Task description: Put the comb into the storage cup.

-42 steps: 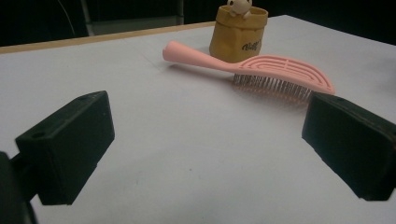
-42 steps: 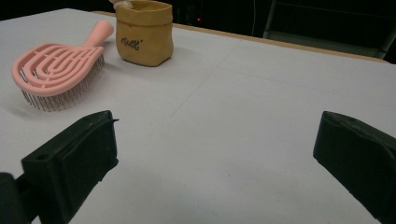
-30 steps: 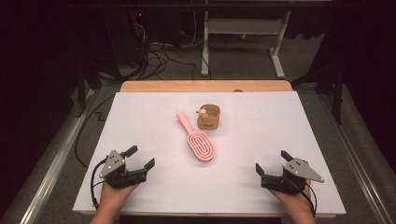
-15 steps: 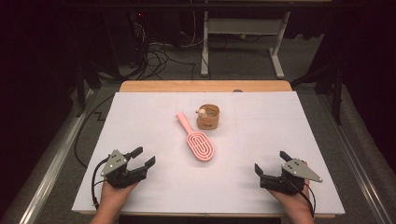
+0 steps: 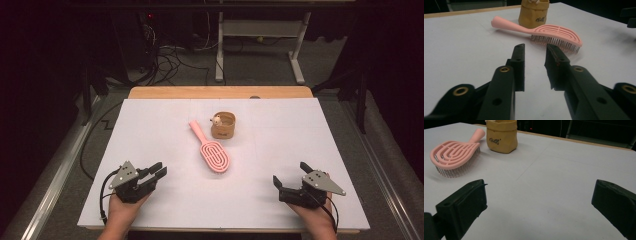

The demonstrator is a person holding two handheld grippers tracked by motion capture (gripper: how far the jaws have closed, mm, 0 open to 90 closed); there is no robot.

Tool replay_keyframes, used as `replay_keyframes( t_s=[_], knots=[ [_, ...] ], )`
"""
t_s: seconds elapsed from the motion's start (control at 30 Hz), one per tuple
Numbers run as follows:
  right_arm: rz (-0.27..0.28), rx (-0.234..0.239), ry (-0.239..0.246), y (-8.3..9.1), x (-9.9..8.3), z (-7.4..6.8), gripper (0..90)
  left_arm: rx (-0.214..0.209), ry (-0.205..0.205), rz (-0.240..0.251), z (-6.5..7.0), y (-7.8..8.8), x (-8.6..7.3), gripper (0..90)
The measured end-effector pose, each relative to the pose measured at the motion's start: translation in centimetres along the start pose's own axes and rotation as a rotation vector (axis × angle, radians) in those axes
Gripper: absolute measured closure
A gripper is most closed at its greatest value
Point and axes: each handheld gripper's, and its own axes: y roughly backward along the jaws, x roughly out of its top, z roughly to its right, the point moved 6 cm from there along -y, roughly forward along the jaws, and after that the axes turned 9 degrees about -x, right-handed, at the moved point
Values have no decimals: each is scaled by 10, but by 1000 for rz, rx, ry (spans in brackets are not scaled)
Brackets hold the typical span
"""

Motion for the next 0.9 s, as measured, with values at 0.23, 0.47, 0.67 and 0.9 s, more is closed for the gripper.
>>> replay_keyframes(
  t_s=[0.23, 0.47, 0.67, 0.9],
  knots=[
    [1, -2, 3, 0, 0, 0, 6, 0, 0, -24, 4, -5, 1, 900],
    [4, -6, 3, 1, 0, 1, 6, -7, 24, -67, 5, -21, 11, 900],
    [0, -3, -3, 1, 0, 1, 7, -13, 13, -84, 3, -46, 35, 900],
    [2, 1, -6, 1, 0, 2, 8, -4, 13, -114, -2, -83, 56, 900]
  ],
)
